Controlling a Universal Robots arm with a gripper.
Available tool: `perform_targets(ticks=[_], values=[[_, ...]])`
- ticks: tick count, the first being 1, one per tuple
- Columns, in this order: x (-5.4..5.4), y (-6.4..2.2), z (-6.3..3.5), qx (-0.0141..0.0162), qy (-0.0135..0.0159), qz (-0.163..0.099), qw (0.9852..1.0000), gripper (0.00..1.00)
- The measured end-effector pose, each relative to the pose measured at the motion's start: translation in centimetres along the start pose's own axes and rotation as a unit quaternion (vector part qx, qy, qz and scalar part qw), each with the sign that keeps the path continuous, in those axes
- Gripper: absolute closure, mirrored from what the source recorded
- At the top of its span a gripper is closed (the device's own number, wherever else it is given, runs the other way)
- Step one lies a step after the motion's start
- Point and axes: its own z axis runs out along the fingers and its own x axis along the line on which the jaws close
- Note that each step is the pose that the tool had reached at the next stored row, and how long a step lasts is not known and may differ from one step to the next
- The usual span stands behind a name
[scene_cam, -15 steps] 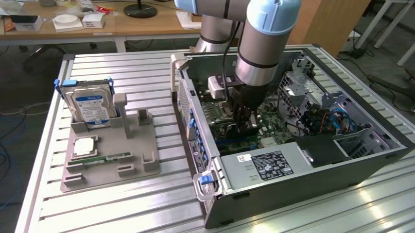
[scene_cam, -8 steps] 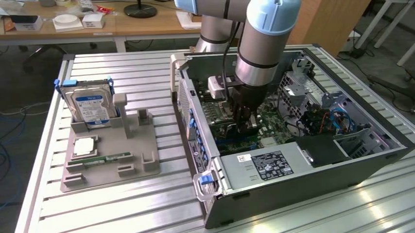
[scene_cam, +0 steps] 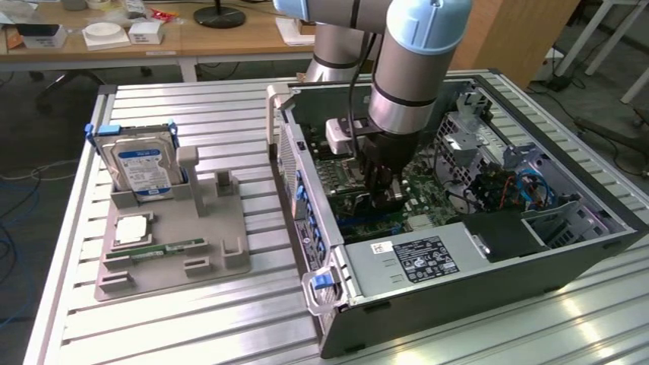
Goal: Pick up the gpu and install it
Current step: 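Insert the gpu into the slot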
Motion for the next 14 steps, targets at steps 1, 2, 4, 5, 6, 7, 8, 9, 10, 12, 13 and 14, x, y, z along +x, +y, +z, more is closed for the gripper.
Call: perform_targets(ticks=[1,2,4,5,6,7,8,9,10,12,13,14], values=[[0.0,0.0,0.0,0.0,0.0,0.0,1.0,0.74],[0.0,0.0,0.0,0.0,0.0,0.0,1.0,0.74],[0.0,0.0,0.0,0.0,0.0,0.0,1.0,0.74],[0.0,0.0,-0.01,0.0,0.0001,0.0,1.0,0.74],[0.0,0.0,0.0,0.0,0.0,0.0,1.0,0.74],[0.0,0.0,0.0,0.0,0.0,0.0,1.0,0.74],[0.0,0.0,0.0,0.0,0.0,0.0,1.0,0.74],[0.0,0.0,0.0,0.0,0.0,0.0,1.0,0.74],[0.0,0.0,-0.01,0.0,0.0,0.0,1.0,0.74],[0.0,0.0,0.0,0.0,0.0,0.0,1.0,0.74],[0.0,0.0,0.0,0.0,0.0,0.0,1.0,0.74],[0.0,0.0,0.0,0.0,0.0,0.0,1.0,0.74]])
